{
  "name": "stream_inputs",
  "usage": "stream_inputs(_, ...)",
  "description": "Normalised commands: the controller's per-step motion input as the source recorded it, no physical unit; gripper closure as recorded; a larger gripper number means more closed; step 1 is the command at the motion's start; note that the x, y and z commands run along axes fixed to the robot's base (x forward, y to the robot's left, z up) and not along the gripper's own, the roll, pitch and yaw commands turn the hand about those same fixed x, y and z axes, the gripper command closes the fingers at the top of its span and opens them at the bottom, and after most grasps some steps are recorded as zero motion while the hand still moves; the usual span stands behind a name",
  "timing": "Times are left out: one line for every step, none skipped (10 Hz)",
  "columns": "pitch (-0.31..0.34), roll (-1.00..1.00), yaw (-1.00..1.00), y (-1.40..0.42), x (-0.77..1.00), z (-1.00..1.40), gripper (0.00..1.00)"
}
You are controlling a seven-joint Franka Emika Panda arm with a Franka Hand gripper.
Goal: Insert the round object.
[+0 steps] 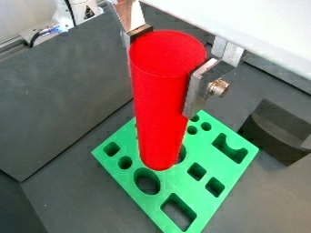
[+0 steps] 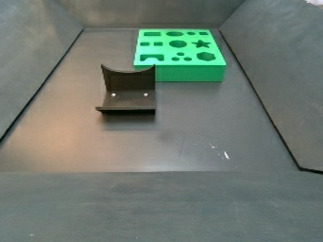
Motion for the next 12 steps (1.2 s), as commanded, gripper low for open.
stream_inputs(-0.176, 0.0, 0.07, 0.13, 0.0, -0.91, 1.0)
stream_inputs(-0.08, 0.12, 0.0, 0.17, -0.03, -1.0, 1.0)
stream_inputs(-0.053, 0.13, 0.0, 0.25, 0.0, -0.99, 1.0)
stream_inputs(-0.004, 0.03, 0.0, 0.33, 0.0, -0.6, 1.0)
stream_inputs(0.0, 0.12, 0.0, 0.33, -0.02, -0.54, 1.0)
stream_inputs(-0.019, 0.19, 0.03, 0.3, -0.12, -0.5, 1.0)
stream_inputs(-0.034, 0.24, 0.06, 0.25, -0.15, -0.41, 1.0)
stream_inputs(-0.036, 0.28, 0.05, 0.2, -0.12, -0.36, 1.0)
stream_inputs(0.0, 0.2, 0.0, 0.17, -0.01, -0.26, 1.0)
stream_inputs(0.0, 0.0, 0.0, 0.22, 0.04, -0.23, 1.0)
stream_inputs(-0.024, -0.07, -0.02, 0.17, 0.03, -0.35, 1.0)
stream_inputs(-0.05, -0.19, -0.08, 0.23, 0.0, -0.27, 1.0)
